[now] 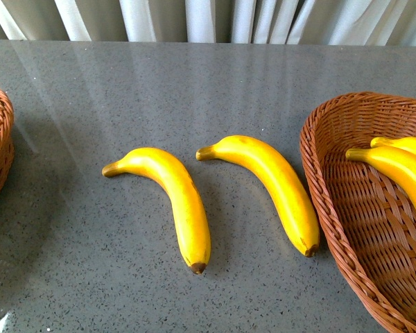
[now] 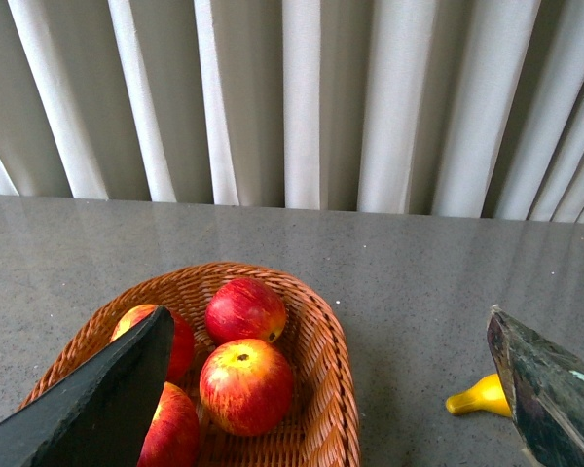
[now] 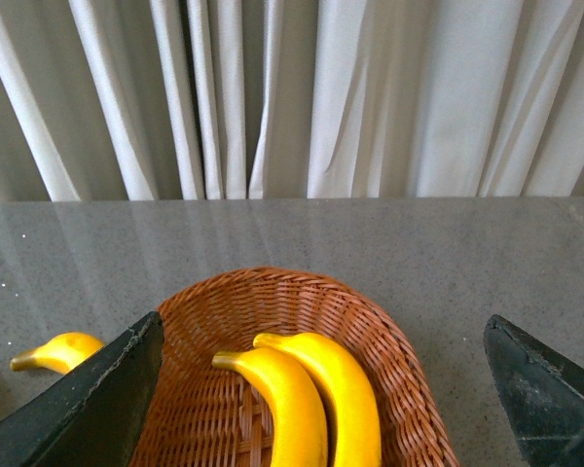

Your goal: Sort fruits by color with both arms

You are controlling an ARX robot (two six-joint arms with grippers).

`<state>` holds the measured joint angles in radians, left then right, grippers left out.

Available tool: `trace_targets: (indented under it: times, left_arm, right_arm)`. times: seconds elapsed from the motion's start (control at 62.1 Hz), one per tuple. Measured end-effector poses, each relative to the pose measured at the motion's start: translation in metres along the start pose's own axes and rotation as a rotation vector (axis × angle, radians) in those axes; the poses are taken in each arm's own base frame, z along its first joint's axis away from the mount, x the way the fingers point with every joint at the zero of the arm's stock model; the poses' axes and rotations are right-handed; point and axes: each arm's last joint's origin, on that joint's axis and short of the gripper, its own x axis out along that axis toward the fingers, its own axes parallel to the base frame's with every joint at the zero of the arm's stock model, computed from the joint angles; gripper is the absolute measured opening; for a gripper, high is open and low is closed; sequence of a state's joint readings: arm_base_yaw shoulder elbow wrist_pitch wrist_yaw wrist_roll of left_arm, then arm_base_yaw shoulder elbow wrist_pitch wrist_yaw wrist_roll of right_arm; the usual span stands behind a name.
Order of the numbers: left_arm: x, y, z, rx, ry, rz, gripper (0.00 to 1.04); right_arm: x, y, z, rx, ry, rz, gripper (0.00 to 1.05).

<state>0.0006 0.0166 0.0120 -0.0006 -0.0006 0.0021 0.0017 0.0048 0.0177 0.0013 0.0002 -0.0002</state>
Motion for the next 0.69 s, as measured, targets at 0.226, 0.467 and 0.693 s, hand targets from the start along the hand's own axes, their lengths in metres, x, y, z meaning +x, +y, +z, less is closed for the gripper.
trace_targets:
  times: [0.226,0.467,0.693]
  left_arm:
    - [0.0,0.0,0.0,0.0,0.0,0.0,0.96]
    - [0.0,0.0,0.0,0.0,0.0,0.0,0.96]
    - [0.0,0.0,0.0,0.0,0.0,0.0,0.96]
  right_arm:
    - [0.003,-0.002,-0.001,0.089,0.32,0.168,0.96]
    - [0.07,-0.008,0.014,0.005,0.433,0.265,0.96]
    - [0.155,0.034,0.006,-0.176,0.494,0.482,0.96]
